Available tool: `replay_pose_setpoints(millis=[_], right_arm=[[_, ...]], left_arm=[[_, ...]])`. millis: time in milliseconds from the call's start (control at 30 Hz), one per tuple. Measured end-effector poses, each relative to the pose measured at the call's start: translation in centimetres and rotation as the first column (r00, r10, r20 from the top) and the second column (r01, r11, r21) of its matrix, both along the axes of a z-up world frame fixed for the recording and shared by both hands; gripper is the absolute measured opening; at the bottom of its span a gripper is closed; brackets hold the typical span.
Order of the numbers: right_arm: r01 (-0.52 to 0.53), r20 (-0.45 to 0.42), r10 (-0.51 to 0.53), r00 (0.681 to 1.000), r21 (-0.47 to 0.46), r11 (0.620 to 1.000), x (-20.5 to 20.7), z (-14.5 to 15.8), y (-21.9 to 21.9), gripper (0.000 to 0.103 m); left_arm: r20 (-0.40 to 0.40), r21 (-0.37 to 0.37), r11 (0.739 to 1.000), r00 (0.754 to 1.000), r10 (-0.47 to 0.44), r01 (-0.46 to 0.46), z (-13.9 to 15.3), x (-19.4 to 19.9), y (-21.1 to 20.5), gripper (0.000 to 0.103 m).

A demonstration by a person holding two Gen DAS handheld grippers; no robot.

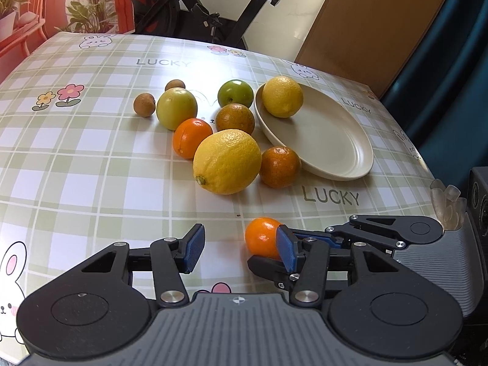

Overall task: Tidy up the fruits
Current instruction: 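Lower the left tool to the small orange and close its fingers, then carry the small orange with the left tool onto the plate and release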

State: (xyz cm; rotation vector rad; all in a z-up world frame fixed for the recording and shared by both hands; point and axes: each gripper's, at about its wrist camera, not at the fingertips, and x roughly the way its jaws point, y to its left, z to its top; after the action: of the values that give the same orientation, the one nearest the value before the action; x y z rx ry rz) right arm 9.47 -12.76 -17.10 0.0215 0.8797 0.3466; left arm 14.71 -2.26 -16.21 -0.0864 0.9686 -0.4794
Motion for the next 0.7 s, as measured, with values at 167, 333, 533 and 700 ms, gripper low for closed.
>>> replay_pose_setpoints(millis=[167, 333, 533, 700], right_arm=[[0.016, 0.030, -0.015, 0.999, -0.003, 1.000, 0.2, -0.2, 0.0, 0.037], [0.027, 0.042, -0.027, 0.999, 0.003, 1.000, 0.2, -0.4, -0.3, 0.037], [0.033, 0.050, -0.034, 0.998, 0.009, 0.999, 0.2, -0.5, -0.4, 0.037], [0.037, 0.055, -0.037, 0.998, 0.010, 0.999, 0.1, -0.5, -0.5, 0.037]], left_arm=[[0.015, 0.001, 1.000, 1.000, -0.021, 0.021, -0.4, 0.2, -1.0, 0.054], [0.005, -0.008, 0.999, 0.999, -0.042, 0.042, -0.7, 0.3, -1.3, 0.050], [-0.024, -0.041, 0.998, 0.998, -0.053, 0.052, -1.2, 0.6, -1.4, 0.044], [-0.019, -0.049, 0.997, 0.998, -0.063, 0.062, -1.3, 0.7, -1.7, 0.038]])
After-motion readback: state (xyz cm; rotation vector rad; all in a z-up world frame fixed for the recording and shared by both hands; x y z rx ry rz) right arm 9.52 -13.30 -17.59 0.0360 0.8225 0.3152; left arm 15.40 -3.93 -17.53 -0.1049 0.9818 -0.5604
